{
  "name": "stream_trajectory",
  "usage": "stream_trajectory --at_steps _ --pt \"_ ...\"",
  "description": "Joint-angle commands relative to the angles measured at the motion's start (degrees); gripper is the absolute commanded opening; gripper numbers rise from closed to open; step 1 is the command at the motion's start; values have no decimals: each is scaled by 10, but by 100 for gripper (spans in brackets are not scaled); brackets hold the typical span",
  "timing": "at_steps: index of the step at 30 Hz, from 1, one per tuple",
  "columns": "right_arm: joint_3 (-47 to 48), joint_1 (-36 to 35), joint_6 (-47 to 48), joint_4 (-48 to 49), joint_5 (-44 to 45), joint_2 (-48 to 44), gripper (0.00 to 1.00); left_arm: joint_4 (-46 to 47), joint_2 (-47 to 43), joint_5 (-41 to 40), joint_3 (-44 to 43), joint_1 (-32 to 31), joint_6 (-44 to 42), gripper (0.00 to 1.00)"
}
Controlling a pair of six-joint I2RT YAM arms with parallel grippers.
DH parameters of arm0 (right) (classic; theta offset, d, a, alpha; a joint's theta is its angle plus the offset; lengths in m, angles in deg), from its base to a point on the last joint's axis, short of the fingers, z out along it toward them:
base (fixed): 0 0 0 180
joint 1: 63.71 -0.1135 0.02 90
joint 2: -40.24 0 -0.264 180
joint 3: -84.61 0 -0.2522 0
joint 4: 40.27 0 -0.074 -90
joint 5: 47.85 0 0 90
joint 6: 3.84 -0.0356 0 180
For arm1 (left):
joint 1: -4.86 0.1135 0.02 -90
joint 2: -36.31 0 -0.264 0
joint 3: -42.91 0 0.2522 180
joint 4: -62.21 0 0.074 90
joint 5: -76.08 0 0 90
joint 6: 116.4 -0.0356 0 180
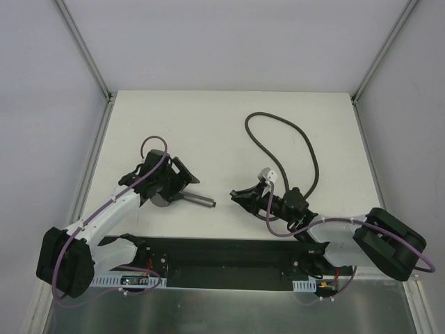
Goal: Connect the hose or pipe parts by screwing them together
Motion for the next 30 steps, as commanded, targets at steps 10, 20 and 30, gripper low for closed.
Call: stream_trajectory --at_steps 10,20,30 --pt "-64 2 49 -16 25 -116 1 -289 191 -174 -176 -58 235 76" --pt "-83 2 56 -31 15 -156 1 -291 264 -179 -169 -82 336 71" --pt "-85 3 62 -69 10 -187 1 -288 320 -198 -171 -84 358 45"
